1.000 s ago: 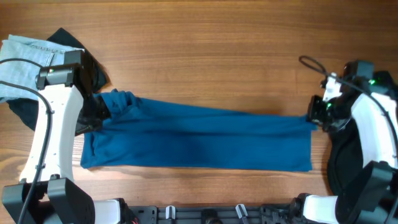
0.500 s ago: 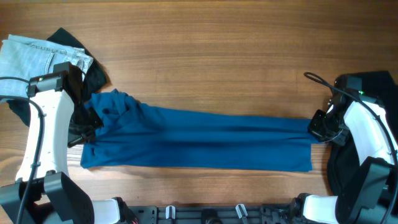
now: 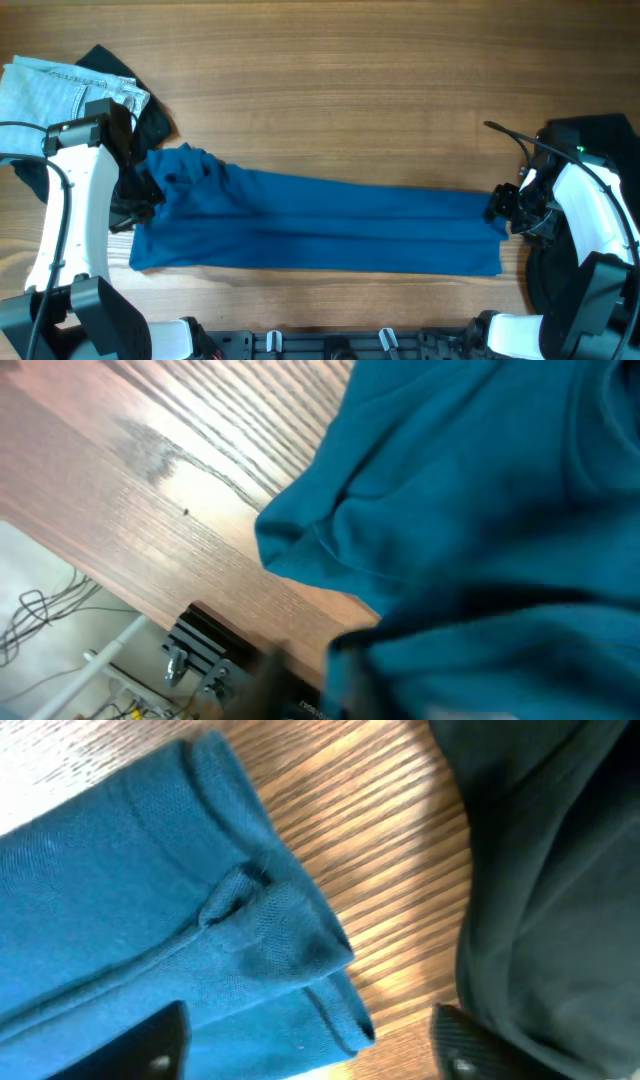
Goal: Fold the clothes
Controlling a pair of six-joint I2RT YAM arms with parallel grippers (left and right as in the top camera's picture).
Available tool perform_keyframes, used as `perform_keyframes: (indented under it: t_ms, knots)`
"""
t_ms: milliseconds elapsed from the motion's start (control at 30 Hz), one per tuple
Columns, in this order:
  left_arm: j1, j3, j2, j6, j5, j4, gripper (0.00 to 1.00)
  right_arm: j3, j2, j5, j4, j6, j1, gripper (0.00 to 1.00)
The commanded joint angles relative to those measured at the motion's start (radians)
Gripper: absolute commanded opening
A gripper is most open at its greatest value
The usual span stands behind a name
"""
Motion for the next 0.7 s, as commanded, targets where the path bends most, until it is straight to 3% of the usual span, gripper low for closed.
perform_keyframes:
  t_ms: [0,100,200,333,400,567,633,667]
  knots:
    - [0.008,-0.007,-0.016,-0.008,-0.027,0.006,0.45,-0.002,-0.002,0.011,0.057,0.06,0.002,0.95]
    - [0.008,-0.002,-0.016,-0.008,-0.027,0.014,0.48,-0.002,-0.002,-0.12,0.135,0.05,-0.007,0.95]
    - [0.008,0.018,-0.016,-0.006,-0.011,0.014,0.47,-0.002,0.019,-0.235,0.194,0.032,-0.019,0.83]
    - [0.008,0.044,-0.023,-0.002,0.015,0.036,0.45,-0.028,0.117,-0.263,0.203,0.026,-0.018,0.82]
    - [0.008,0.044,-0.025,0.001,0.026,0.056,0.46,-0.072,0.181,-0.399,0.229,-0.059,-0.018,0.82]
    - [0.008,0.044,-0.025,0.001,0.026,0.071,0.46,-0.168,0.255,-0.595,0.272,-0.186,-0.018,0.63]
    - [0.008,0.044,-0.025,0.001,0.026,0.078,0.46,-0.193,0.255,-0.628,0.299,-0.188,-0.018,0.5]
    - [0.008,0.044,-0.025,0.001,0.026,0.08,0.46,-0.193,0.255,-0.623,0.307,-0.196,-0.018,0.34]
